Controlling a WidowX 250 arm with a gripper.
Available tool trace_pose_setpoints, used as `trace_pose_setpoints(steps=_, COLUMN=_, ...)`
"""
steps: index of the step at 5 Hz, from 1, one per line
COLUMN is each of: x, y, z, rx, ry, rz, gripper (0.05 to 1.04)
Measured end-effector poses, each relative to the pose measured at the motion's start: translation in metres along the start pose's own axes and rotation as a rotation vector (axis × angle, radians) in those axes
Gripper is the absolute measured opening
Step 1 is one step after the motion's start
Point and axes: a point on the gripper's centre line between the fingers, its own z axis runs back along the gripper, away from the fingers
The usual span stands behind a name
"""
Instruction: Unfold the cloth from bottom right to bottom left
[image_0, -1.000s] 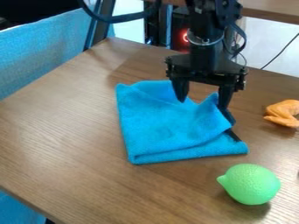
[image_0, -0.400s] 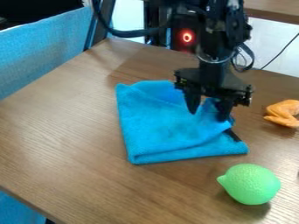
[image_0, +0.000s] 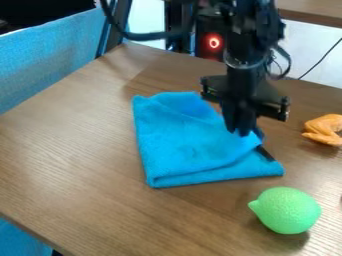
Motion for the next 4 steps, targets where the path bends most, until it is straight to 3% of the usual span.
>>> trace_pose_setpoints(steps=1, x=0.004, y=0.010, z=0.030, rx=-0.038, ry=-0.044, rz=0.007, gripper=0.062)
trace_pose_setpoints(steps=2, x=-0.006, y=0.037, z=0.044, rx=-0.049, ry=-0.034, rz=0.021, gripper=0.054)
trace_pose_setpoints(steps=4, x=-0.042, y=0.093, z=0.060, rx=-0.011, ry=0.037, rz=0.032, gripper=0.053)
